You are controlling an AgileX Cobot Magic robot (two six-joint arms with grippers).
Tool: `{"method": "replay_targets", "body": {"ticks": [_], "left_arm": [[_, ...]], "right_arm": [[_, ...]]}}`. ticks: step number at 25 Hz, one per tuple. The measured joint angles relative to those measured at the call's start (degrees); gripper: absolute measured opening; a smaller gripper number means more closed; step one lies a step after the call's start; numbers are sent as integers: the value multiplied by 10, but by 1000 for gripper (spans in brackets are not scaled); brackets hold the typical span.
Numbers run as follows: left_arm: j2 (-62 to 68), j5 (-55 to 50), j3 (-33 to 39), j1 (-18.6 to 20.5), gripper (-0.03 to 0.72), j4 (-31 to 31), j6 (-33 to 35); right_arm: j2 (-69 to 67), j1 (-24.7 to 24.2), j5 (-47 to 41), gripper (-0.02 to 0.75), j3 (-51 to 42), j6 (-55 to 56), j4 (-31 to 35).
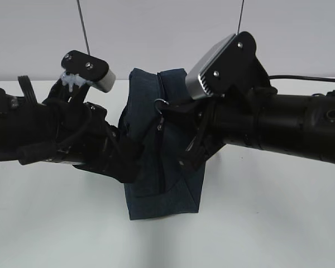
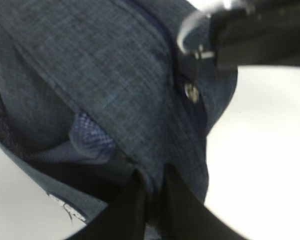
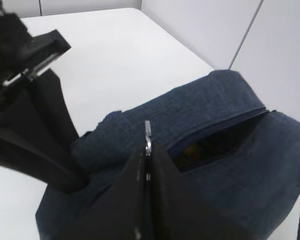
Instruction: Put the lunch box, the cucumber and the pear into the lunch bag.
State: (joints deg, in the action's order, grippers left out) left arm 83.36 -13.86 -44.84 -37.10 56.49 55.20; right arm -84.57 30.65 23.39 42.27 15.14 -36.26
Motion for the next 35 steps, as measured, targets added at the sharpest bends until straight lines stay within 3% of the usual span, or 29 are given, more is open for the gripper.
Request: {"method": "replay_targets", "body": {"ticks": [16, 35], "left_arm": [[0, -28, 0, 0, 4, -4, 0], [0, -78, -1, 1, 4, -8, 0]], "right_arm": [[0, -29, -9, 0, 41, 1, -1], [-81, -50, -8, 0, 137, 14, -51]]}}
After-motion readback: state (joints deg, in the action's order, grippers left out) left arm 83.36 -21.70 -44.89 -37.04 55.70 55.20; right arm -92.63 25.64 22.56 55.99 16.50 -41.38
